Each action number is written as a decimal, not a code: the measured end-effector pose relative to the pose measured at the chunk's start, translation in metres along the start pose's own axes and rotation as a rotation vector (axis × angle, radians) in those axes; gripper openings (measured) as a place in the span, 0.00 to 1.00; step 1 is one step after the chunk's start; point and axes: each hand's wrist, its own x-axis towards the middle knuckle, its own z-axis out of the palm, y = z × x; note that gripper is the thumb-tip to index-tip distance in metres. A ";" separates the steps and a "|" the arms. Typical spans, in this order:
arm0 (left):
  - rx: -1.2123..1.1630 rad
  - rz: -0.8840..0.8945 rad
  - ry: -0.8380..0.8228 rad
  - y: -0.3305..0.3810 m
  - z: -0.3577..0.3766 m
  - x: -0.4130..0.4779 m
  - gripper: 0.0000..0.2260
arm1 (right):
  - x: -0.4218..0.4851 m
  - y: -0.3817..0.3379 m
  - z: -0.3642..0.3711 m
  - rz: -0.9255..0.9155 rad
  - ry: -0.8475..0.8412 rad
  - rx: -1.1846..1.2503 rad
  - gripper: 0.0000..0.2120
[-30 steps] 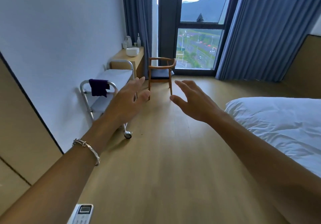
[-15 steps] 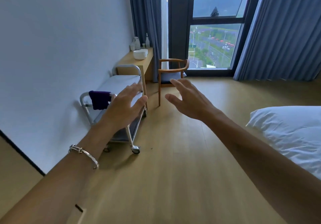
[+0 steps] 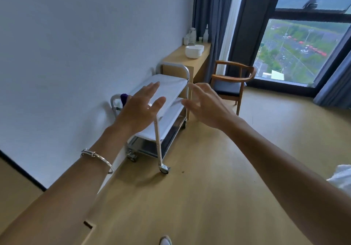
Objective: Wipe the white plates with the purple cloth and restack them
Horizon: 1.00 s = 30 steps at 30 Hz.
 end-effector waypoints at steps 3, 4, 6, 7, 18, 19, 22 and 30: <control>-0.035 -0.039 0.022 -0.038 0.012 0.046 0.25 | 0.051 0.013 0.026 -0.019 -0.038 -0.009 0.31; -0.040 -0.054 0.029 -0.053 0.015 0.063 0.25 | 0.071 0.018 0.035 -0.027 -0.051 -0.017 0.31; -0.053 -0.083 0.049 -0.084 0.018 0.099 0.25 | 0.115 0.025 0.054 -0.041 -0.080 -0.029 0.31; -0.059 -0.107 0.058 -0.098 0.017 0.119 0.26 | 0.138 0.028 0.062 -0.044 -0.104 -0.030 0.31; -0.040 -0.353 0.098 -0.215 0.006 0.238 0.26 | 0.329 0.026 0.165 -0.211 -0.292 0.008 0.30; -0.042 -0.384 0.096 -0.224 0.007 0.244 0.26 | 0.342 0.027 0.178 -0.222 -0.313 0.018 0.30; -0.054 -0.474 0.099 -0.254 0.014 0.264 0.25 | 0.378 0.030 0.216 -0.266 -0.371 0.034 0.30; -0.061 -0.703 0.072 -0.322 0.054 0.322 0.27 | 0.465 0.050 0.299 -0.326 -0.569 0.042 0.32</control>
